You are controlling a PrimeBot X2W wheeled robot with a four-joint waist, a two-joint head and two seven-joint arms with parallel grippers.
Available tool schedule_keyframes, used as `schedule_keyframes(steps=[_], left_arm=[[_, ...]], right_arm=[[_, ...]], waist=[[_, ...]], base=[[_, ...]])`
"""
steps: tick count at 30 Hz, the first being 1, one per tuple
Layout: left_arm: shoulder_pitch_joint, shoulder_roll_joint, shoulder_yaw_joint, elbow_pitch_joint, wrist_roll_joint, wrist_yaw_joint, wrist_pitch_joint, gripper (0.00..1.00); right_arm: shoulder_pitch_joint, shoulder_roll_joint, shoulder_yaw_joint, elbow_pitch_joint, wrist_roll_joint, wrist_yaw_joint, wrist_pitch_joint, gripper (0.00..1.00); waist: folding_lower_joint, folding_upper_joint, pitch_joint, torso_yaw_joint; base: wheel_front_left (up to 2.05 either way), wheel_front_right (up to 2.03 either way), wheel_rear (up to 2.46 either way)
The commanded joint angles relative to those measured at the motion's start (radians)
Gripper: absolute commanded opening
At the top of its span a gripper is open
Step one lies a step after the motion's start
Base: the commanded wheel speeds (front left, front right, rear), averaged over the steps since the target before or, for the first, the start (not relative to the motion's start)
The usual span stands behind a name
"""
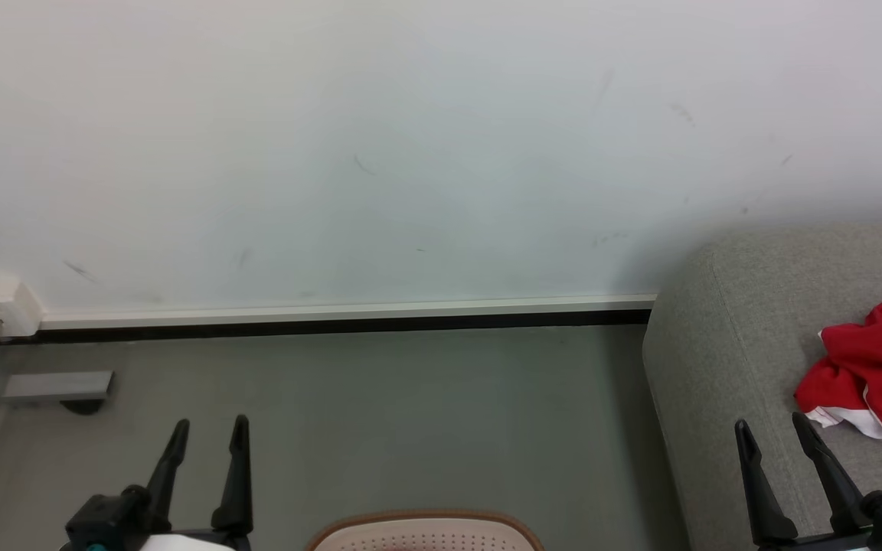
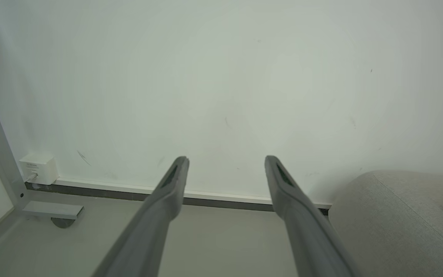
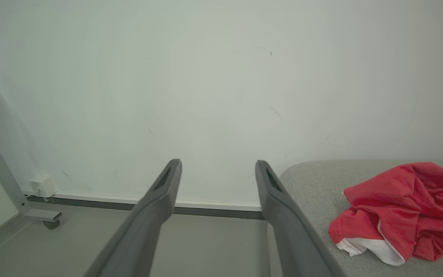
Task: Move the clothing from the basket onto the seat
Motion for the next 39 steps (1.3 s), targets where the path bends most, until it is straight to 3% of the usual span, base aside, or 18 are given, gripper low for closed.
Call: schedule_keyframes(steps=[1, 27, 39], left_arm=[[-0.006, 0.002, 0.002, 0.004, 0.011, -0.006, -0.001, 1.00], [-0.011, 0.001, -0.004, 0.006, -0.003, -0.005, -0.001, 1.00], [-0.062, 0.013, -0.040, 0.008, 0.004, -0.005, -0.001, 1.00]], right_arm=[[-0.007, 0.000, -0.004, -0.003, -0.008, -0.002, 0.000, 1.00], [-0.031, -0.003, 0.019, -0.009, 0.011, -0.002, 0.000, 1.00], [-0.109, -0.004, 0.048, -0.020, 0.018, -0.002, 0.000, 1.00]], waist=[[0.0000, -0.0001, -0.001, -0.001], [0.0000, -0.0001, 0.010, -0.022], [0.0000, -0.0001, 0.094, -0.046]], base=[[0.00, 0.00, 0.00], [0.00, 0.00, 0.00], [0.00, 0.00, 0.00]])
